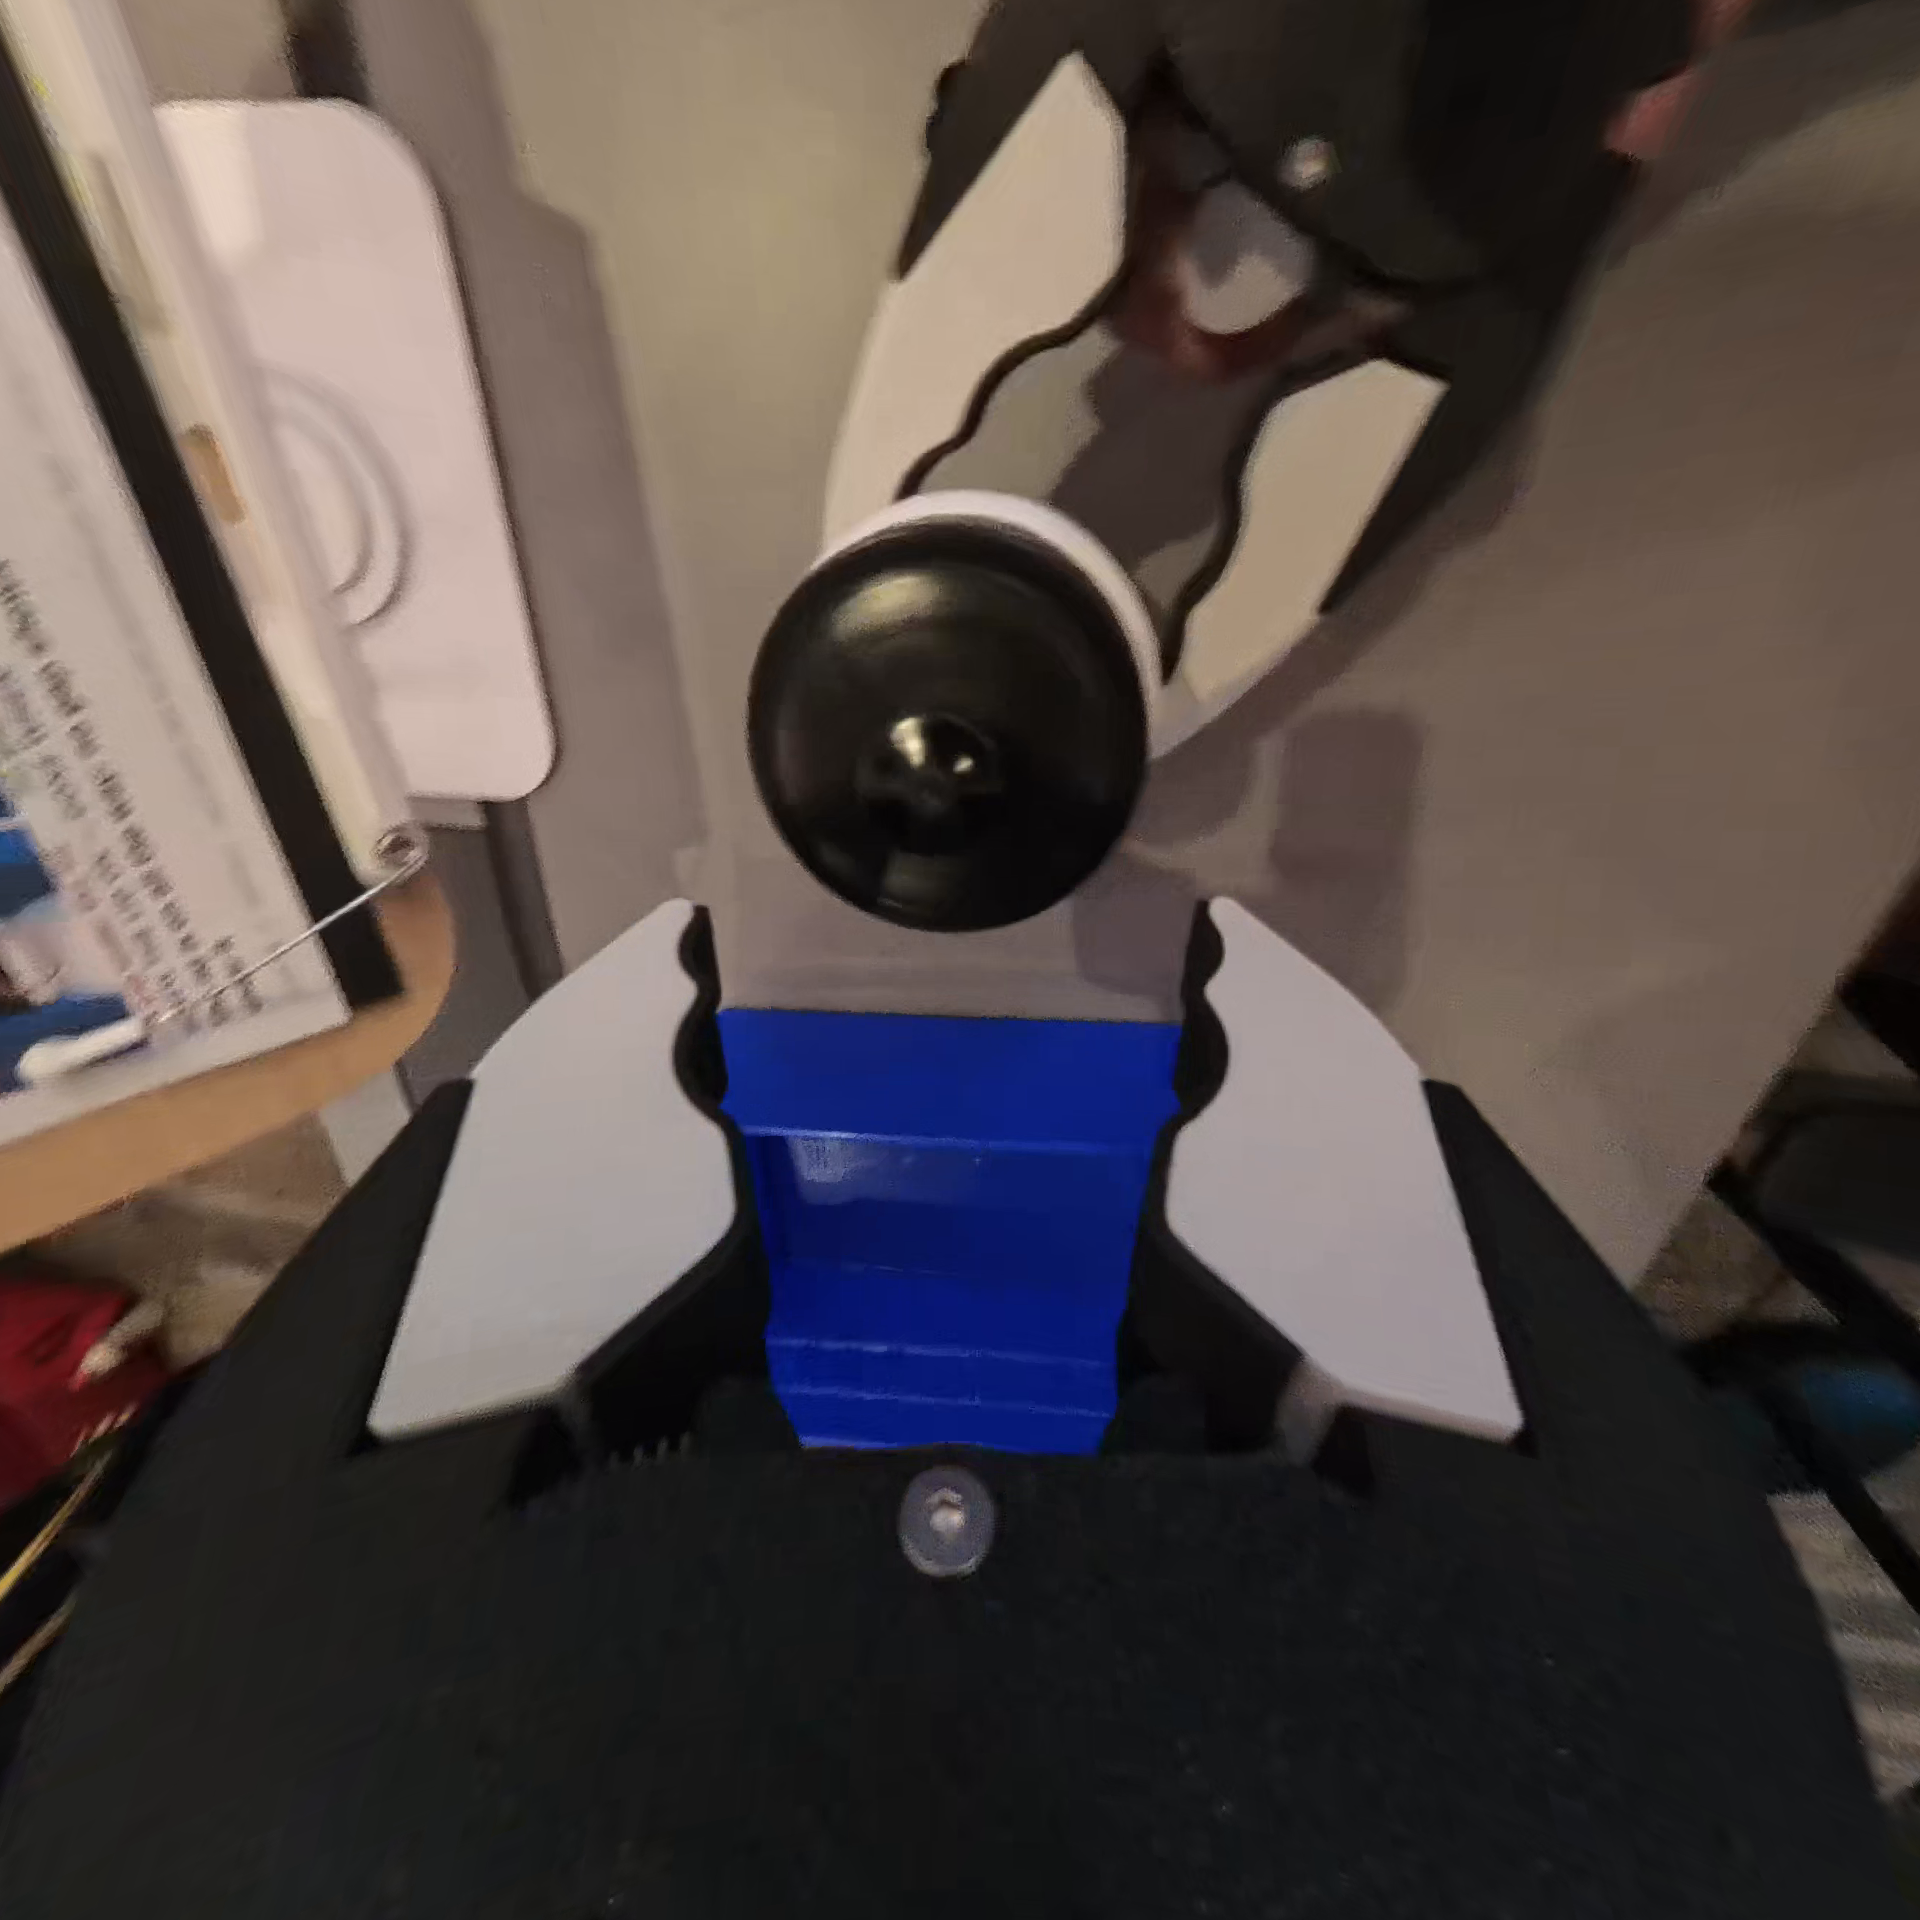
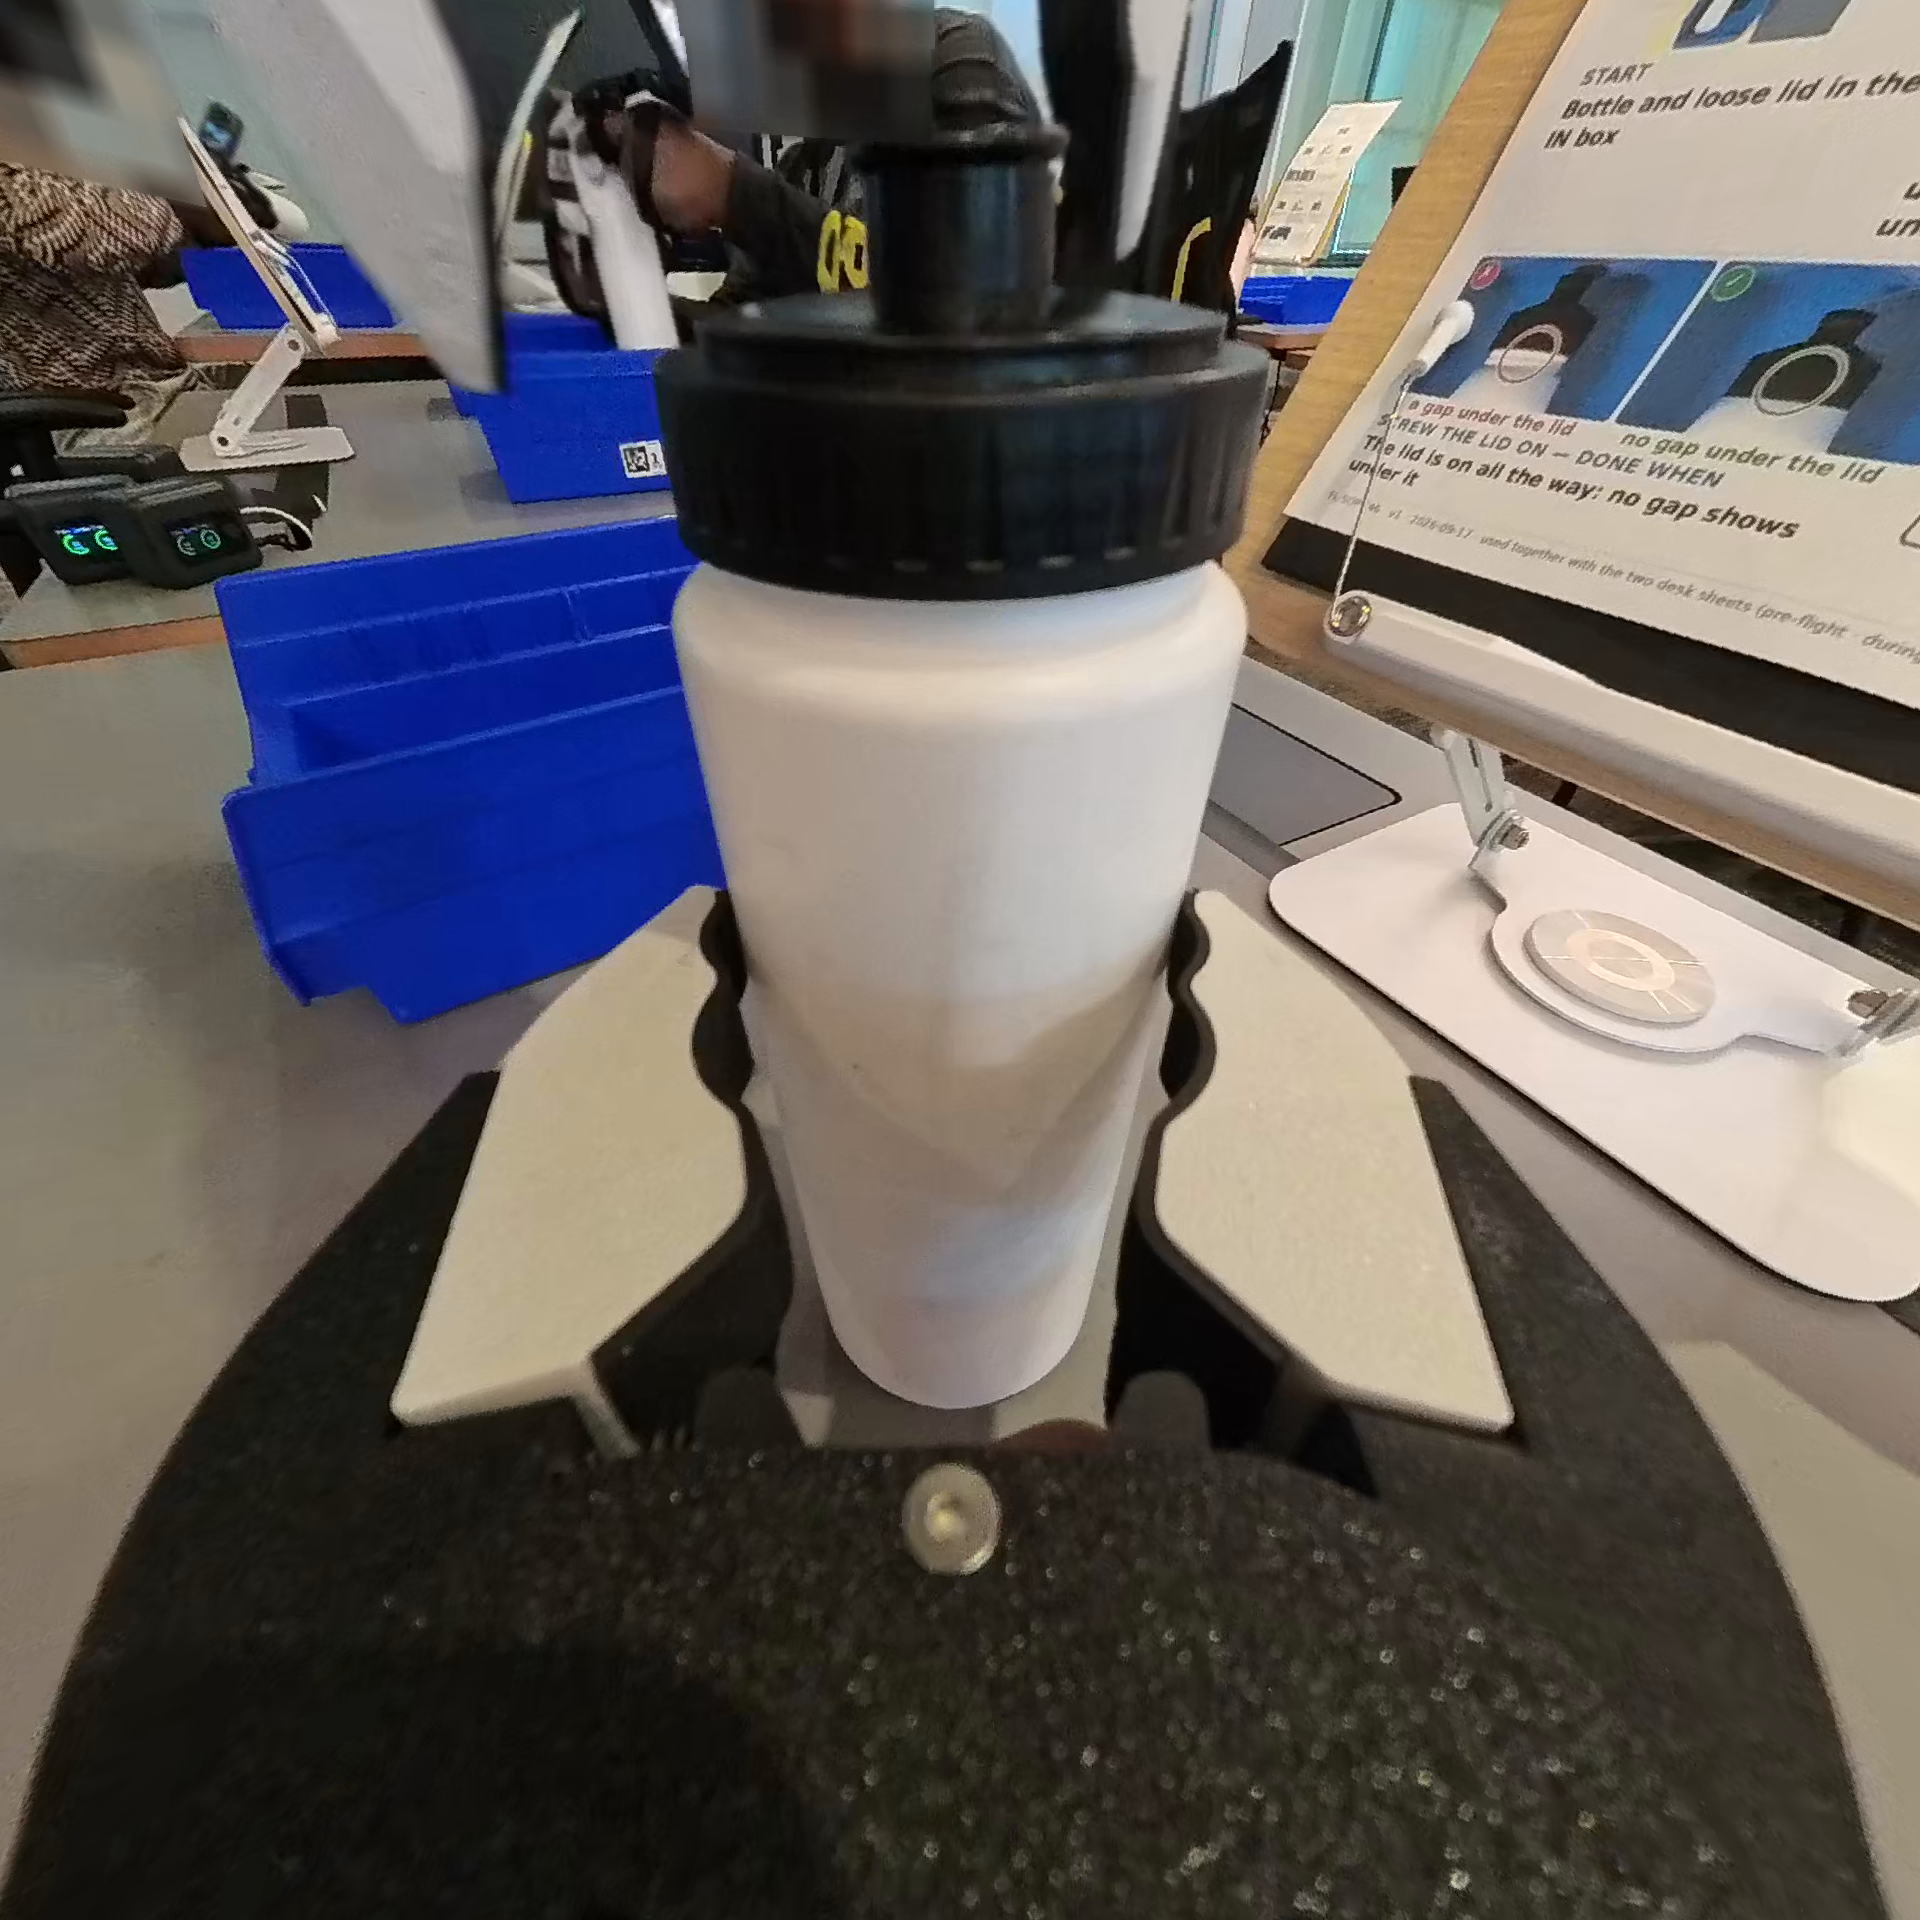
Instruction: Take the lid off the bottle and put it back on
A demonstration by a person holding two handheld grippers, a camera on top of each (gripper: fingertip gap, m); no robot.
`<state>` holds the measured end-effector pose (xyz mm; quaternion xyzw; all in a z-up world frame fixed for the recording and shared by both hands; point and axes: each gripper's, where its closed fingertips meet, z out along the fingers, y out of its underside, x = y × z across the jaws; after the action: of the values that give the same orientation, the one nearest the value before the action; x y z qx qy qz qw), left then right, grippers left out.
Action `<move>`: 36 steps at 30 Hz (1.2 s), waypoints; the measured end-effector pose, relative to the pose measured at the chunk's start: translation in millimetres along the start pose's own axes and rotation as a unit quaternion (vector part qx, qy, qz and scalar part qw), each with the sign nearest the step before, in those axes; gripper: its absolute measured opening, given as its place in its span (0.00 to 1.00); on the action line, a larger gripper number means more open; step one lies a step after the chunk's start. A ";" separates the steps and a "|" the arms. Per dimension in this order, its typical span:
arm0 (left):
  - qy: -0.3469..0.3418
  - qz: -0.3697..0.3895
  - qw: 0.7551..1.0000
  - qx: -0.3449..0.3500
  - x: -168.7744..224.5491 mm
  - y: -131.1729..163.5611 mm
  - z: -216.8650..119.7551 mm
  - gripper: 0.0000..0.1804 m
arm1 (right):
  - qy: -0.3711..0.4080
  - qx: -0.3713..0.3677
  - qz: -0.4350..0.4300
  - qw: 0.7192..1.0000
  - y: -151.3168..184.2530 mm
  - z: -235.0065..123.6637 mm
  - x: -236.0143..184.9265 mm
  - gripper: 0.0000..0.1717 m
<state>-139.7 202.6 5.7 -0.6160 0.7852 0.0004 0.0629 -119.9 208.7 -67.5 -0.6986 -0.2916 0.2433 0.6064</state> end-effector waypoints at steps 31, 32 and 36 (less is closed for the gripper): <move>0.019 -0.331 0.943 -0.026 6.7 -15.2 6.4 0.49 | -0.004 -0.002 0.001 1.000 1.0 1.7 -2.6 0.46; -0.004 -0.289 0.957 -0.030 1.4 -11.1 3.2 0.56 | -0.005 -0.001 0.002 1.000 0.9 1.8 -2.5 0.46; -0.065 -0.051 0.996 -0.023 -3.4 -3.4 -4.9 0.57 | -0.006 0.002 0.004 1.000 1.0 2.1 -2.8 0.46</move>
<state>-136.1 204.7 11.2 -0.6553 0.7468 0.0556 0.0991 -123.2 208.1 -68.9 -0.6967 -0.2923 0.2505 0.6053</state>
